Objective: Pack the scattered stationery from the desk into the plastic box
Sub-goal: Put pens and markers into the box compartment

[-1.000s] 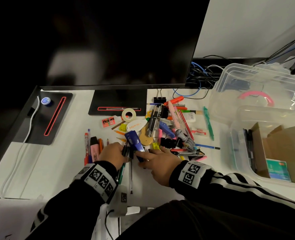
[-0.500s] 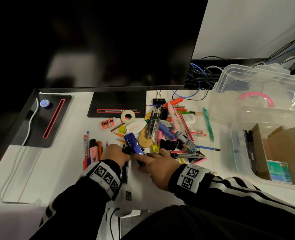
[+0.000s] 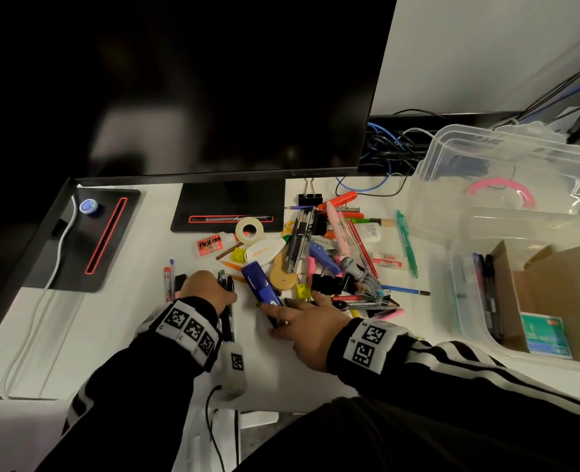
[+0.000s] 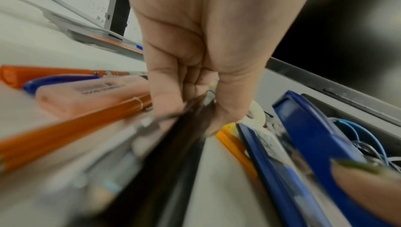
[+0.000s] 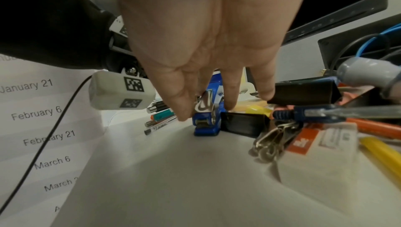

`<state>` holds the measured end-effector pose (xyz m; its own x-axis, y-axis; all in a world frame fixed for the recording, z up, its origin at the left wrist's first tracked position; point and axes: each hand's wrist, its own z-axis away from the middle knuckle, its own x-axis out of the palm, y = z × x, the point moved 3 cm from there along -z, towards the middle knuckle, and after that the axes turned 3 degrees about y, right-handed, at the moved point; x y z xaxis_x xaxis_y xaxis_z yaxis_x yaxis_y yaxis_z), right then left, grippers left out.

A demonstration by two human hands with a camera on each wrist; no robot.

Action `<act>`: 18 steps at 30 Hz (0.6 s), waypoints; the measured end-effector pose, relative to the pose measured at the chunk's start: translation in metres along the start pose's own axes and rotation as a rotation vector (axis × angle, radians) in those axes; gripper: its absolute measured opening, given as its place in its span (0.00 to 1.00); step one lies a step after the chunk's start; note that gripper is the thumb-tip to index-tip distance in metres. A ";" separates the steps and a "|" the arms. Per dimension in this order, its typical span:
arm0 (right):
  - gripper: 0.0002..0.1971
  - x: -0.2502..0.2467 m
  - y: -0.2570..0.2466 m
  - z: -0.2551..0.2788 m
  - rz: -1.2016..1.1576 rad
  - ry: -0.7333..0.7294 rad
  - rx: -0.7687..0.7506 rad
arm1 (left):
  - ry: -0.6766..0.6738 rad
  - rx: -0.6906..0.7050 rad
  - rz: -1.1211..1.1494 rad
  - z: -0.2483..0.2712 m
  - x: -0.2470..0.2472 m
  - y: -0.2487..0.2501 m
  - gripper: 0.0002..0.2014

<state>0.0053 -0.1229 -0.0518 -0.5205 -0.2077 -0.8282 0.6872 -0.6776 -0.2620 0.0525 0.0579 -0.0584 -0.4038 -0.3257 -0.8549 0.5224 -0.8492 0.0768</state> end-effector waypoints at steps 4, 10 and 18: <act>0.28 -0.013 0.000 0.008 -0.108 0.027 -0.004 | 0.088 0.046 0.086 0.010 -0.026 0.005 0.12; 0.31 -0.058 0.022 0.031 -0.569 0.250 0.224 | 0.192 0.336 0.293 0.048 -0.064 0.048 0.09; 0.20 -0.084 0.077 0.075 -1.196 0.577 0.391 | 0.019 0.575 0.533 0.082 -0.053 0.141 0.06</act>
<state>0.0639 -0.2108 0.0351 -0.3392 0.8875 -0.3120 -0.2591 -0.4070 -0.8759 0.0855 -0.0784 0.0396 -0.1925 -0.7471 -0.6362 0.1694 -0.6639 0.7284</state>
